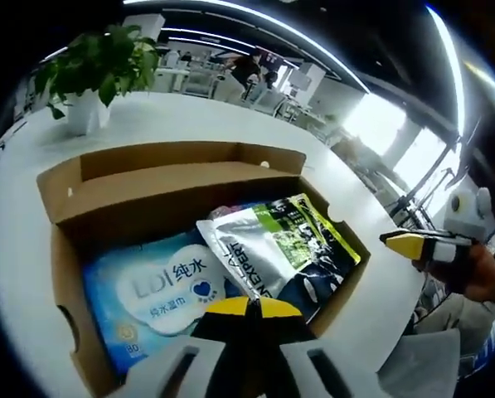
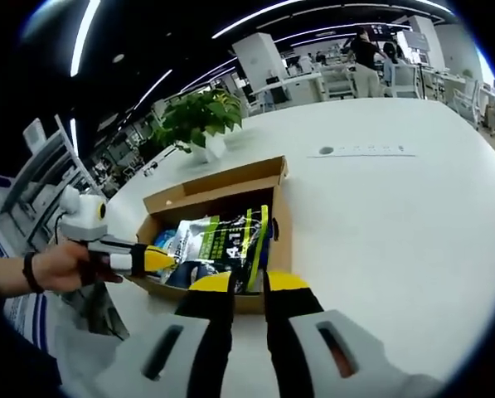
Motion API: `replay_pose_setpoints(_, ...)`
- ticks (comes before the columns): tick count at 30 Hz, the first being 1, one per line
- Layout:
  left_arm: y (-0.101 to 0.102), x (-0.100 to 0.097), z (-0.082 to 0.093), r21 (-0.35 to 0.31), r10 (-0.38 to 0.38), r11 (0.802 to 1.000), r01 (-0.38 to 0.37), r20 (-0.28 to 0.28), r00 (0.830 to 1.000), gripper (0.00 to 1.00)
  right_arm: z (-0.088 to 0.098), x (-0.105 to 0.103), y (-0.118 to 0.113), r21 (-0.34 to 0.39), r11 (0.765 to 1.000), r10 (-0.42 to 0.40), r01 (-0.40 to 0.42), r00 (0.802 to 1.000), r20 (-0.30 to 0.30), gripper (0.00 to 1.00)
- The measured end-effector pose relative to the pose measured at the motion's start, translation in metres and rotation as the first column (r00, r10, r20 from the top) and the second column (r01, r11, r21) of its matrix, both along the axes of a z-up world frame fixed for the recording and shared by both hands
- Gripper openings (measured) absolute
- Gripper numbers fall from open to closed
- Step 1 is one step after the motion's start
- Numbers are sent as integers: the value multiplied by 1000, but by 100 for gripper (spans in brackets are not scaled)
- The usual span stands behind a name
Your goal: Operate the shoe box by opening the lid, removing the specified soft item, and placing it in the target area until the item is outside and the box remains undamaged.
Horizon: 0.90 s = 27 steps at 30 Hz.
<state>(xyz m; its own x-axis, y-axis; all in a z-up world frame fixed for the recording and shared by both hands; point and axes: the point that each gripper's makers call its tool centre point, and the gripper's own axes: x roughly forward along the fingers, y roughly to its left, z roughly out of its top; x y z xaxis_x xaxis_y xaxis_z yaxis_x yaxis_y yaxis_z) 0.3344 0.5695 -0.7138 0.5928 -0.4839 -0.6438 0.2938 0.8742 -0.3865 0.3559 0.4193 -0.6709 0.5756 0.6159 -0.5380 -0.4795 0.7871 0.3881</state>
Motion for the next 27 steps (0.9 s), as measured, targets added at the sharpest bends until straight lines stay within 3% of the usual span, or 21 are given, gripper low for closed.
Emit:
replay_pose_setpoints(11,19,-1,-7,-5,20,1000,-20,-13,1000,1,-11,7,37,-23,998,52,-54,997,-55,14)
replay_pose_setpoints(19,24,-2,-9,-4,21,1000,-21,-17,1000,1,-21,16,49,-81,994,61,-68,995,-82,16)
replay_pose_setpoints(24,29,-3,-10,-7,26,1000,-26,-22,999,1,-30,17,54,-91,993,70,-80,992,-108,15)
replay_pose_setpoints(27,30,-4,-11,-11,28,1000,-29,-27,999,1,-35,14,56,-92,992,68,-81,989,-132,8)
